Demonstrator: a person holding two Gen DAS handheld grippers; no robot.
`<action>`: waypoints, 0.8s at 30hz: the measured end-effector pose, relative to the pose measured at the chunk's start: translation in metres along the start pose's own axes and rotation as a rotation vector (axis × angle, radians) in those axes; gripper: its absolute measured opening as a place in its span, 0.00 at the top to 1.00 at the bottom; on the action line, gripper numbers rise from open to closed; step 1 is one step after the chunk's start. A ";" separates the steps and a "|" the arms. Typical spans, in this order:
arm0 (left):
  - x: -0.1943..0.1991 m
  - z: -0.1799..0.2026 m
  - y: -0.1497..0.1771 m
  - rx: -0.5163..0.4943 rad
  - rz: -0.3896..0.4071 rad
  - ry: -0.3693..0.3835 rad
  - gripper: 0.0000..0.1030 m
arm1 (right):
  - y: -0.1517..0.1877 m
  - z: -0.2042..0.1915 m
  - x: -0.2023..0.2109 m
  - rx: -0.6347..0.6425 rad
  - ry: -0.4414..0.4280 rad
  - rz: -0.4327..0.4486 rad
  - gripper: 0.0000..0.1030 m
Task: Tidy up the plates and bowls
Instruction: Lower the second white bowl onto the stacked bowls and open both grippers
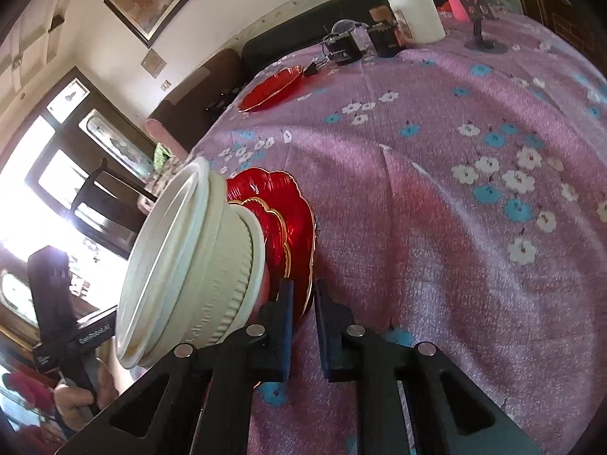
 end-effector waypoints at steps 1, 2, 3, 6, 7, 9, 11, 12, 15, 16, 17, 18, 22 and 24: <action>-0.002 0.001 -0.003 0.000 0.002 -0.008 0.85 | -0.002 0.000 -0.001 0.004 0.007 -0.001 0.88; -0.006 0.004 -0.009 -0.001 0.002 -0.018 0.86 | -0.005 0.000 -0.002 0.011 0.019 -0.003 0.88; -0.009 0.006 -0.014 -0.003 0.001 -0.024 0.86 | -0.009 -0.001 -0.004 0.022 0.034 -0.007 0.88; -0.025 0.019 -0.031 -0.017 -0.017 -0.041 0.85 | -0.027 -0.001 -0.006 0.045 0.085 0.006 0.88; -0.032 0.024 -0.038 -0.018 -0.029 -0.037 0.84 | -0.035 0.002 -0.006 0.049 0.107 0.015 0.88; -0.041 0.033 -0.050 -0.016 -0.045 -0.034 0.84 | -0.052 0.009 -0.006 0.054 0.134 0.034 0.88; -0.049 0.042 -0.063 -0.011 -0.054 -0.031 0.84 | -0.066 0.021 -0.007 0.037 0.154 0.048 0.88; -0.054 0.047 -0.070 -0.002 -0.062 -0.042 0.84 | -0.074 0.029 -0.009 0.025 0.151 0.058 0.88; -0.061 0.060 -0.083 -0.015 -0.052 -0.049 0.84 | -0.085 0.044 -0.013 0.008 0.177 0.079 0.88; -0.064 0.063 -0.086 -0.011 -0.049 -0.057 0.84 | -0.088 0.049 -0.014 0.002 0.178 0.088 0.88; -0.068 0.066 -0.090 -0.010 -0.041 -0.062 0.84 | -0.090 0.053 -0.015 -0.005 0.174 0.092 0.88; -0.070 0.067 -0.092 -0.009 -0.035 -0.066 0.84 | -0.091 0.058 -0.017 -0.017 0.171 0.093 0.88; -0.080 0.068 -0.096 0.011 -0.030 -0.048 0.84 | -0.093 0.062 -0.017 -0.004 0.153 0.109 0.89; -0.081 0.067 -0.095 0.019 -0.018 -0.036 0.84 | -0.092 0.062 -0.017 -0.001 0.138 0.116 0.86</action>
Point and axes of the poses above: each gripper's, at about its wrist camera, not at the fingertips, and x roughly against the way its jaws point, z to its right, y to its underside, the point moved 2 cm from there along -x, roughly the way its jaws point, and after that the axes turned 14 degrees about -y, right-handed, at the moved point
